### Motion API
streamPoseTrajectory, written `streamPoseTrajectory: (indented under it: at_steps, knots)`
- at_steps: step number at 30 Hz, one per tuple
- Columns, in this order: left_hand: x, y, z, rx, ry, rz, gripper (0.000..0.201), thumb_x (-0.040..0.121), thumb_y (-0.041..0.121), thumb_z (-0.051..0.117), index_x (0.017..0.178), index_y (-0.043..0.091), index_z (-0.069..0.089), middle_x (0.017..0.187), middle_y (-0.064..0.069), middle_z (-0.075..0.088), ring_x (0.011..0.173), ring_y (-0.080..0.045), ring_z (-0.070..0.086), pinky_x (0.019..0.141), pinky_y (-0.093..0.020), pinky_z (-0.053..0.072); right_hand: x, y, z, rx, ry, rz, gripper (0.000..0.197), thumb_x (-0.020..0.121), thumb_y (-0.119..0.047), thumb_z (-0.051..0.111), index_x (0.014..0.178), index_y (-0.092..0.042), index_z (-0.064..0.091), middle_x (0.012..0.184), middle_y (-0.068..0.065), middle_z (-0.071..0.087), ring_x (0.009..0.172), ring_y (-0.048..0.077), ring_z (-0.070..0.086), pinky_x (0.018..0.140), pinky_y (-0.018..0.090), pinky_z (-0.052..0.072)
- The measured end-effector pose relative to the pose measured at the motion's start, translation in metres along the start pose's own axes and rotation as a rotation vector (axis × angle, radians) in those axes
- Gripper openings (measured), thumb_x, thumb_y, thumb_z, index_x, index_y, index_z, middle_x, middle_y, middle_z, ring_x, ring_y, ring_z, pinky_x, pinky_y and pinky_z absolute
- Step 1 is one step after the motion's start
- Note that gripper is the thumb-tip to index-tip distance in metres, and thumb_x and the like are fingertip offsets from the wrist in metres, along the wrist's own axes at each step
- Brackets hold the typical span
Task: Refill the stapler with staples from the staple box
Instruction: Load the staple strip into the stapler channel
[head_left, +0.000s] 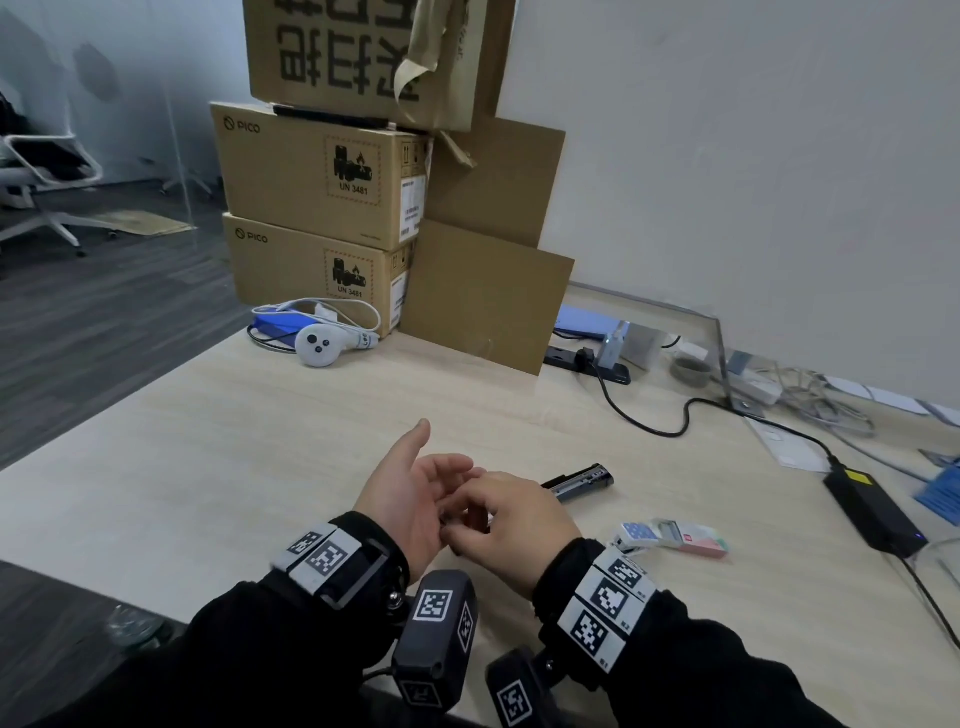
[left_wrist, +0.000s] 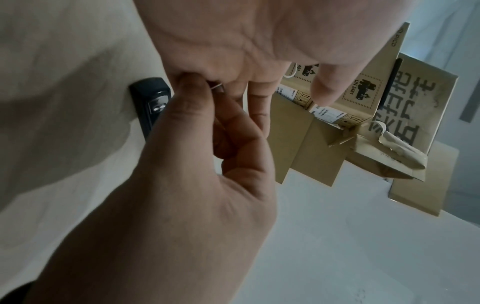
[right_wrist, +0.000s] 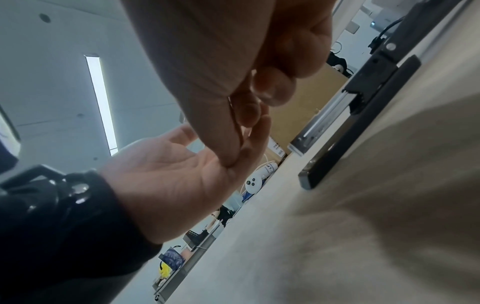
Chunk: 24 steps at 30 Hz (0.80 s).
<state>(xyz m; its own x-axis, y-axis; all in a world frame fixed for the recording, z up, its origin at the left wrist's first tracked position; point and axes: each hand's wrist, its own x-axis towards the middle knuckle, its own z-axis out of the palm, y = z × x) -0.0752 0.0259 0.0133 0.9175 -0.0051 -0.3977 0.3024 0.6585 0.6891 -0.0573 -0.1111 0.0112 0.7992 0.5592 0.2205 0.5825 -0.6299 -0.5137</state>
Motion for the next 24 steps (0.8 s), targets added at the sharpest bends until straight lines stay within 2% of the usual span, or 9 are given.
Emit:
streamPoseTrajectory:
  at_steps: [4, 7, 8, 11, 14, 18, 20, 22, 24]
  knots:
    - [-0.001, -0.001, 0.002, 0.057, -0.026, -0.002, 0.052, 0.094, 0.054, 0.047, 0.095, 0.004, 0.062, 0.093, -0.016, 0.067, 0.073, -0.027, 0.06, 0.062, -0.036, 0.049, 0.002, 0.003, 0.0, 0.022, -0.021, 0.078, 0.015, 0.073, -0.037, 0.069, 0.084, -0.028, 0.074, 0.082, -0.008, 0.069, 0.079, 0.009, 0.064, 0.076, 0.034, 0.053]
    - [-0.002, -0.003, 0.003, 0.104, -0.053, 0.01, 0.037, 0.096, 0.038, 0.048, 0.094, 0.003, 0.061, 0.087, -0.015, 0.063, 0.069, -0.025, 0.061, 0.061, -0.034, 0.051, 0.002, 0.005, -0.001, 0.145, 0.002, 0.148, 0.01, 0.073, -0.033, 0.068, 0.075, -0.025, 0.073, 0.071, -0.009, 0.073, 0.071, 0.004, 0.067, 0.073, 0.031, 0.055]
    - [-0.002, -0.003, 0.002, 0.116, -0.053, 0.018, 0.031, 0.095, 0.032, 0.049, 0.094, 0.003, 0.061, 0.086, -0.014, 0.063, 0.067, -0.024, 0.062, 0.061, -0.033, 0.052, 0.002, 0.007, -0.001, 0.212, 0.021, 0.172, 0.007, 0.075, -0.029, 0.069, 0.073, -0.024, 0.074, 0.067, -0.01, 0.073, 0.067, 0.001, 0.066, 0.07, 0.027, 0.055]
    - [0.001, -0.005, -0.001, 0.208, -0.058, 0.071, 0.015, 0.091, 0.014, 0.057, 0.097, 0.002, 0.063, 0.092, -0.017, 0.068, 0.076, -0.027, 0.069, 0.074, -0.038, 0.059, 0.003, 0.011, -0.008, 0.379, 0.127, 0.239, 0.009, 0.078, -0.017, 0.072, 0.07, -0.021, 0.075, 0.059, -0.013, 0.064, 0.058, -0.001, 0.058, 0.062, 0.016, 0.047]
    - [0.0, -0.007, -0.003, 0.332, -0.049, 0.116, 0.005, 0.093, 0.009, 0.062, 0.096, 0.005, 0.063, 0.097, -0.02, 0.072, 0.081, -0.029, 0.07, 0.079, -0.041, 0.059, 0.004, 0.015, -0.016, 0.467, 0.17, 0.269, 0.01, 0.078, -0.013, 0.071, 0.069, -0.015, 0.074, 0.062, -0.009, 0.062, 0.059, 0.003, 0.054, 0.061, 0.016, 0.044]
    - [0.002, -0.009, -0.005, 0.432, -0.021, 0.169, 0.002, 0.091, 0.007, 0.067, 0.09, 0.006, 0.068, 0.109, -0.028, 0.072, 0.089, -0.03, 0.071, 0.078, -0.042, 0.06, 0.003, 0.018, -0.016, 0.463, 0.172, 0.272, 0.011, 0.076, -0.014, 0.07, 0.067, -0.019, 0.072, 0.063, -0.006, 0.06, 0.061, 0.007, 0.053, 0.061, 0.021, 0.044]
    - [0.003, -0.009, -0.005, 0.469, -0.016, 0.195, 0.002, 0.09, 0.006, 0.068, 0.089, 0.005, 0.07, 0.099, -0.026, 0.074, 0.086, -0.028, 0.072, 0.079, -0.043, 0.06, 0.003, 0.021, -0.016, 0.454, 0.183, 0.277, 0.008, 0.075, -0.013, 0.071, 0.068, -0.017, 0.072, 0.064, -0.005, 0.058, 0.06, 0.007, 0.051, 0.06, 0.02, 0.042]
    - [0.004, -0.009, -0.005, 0.514, 0.001, 0.219, 0.002, 0.088, 0.005, 0.07, 0.086, 0.006, 0.071, 0.083, -0.014, 0.073, 0.075, -0.021, 0.07, 0.078, -0.043, 0.059, 0.003, 0.023, -0.016, 0.443, 0.181, 0.273, 0.005, 0.075, -0.014, 0.071, 0.07, -0.014, 0.072, 0.063, -0.006, 0.057, 0.059, 0.007, 0.049, 0.059, 0.02, 0.041]
    - [0.004, -0.009, -0.004, 0.566, 0.018, 0.241, 0.003, 0.086, 0.007, 0.072, 0.084, 0.008, 0.072, 0.075, -0.005, 0.071, 0.065, -0.016, 0.067, 0.07, -0.038, 0.058, 0.003, 0.023, -0.017, 0.448, 0.164, 0.271, 0.005, 0.076, -0.013, 0.072, 0.072, -0.01, 0.072, 0.062, -0.007, 0.057, 0.057, 0.006, 0.049, 0.057, 0.019, 0.041]
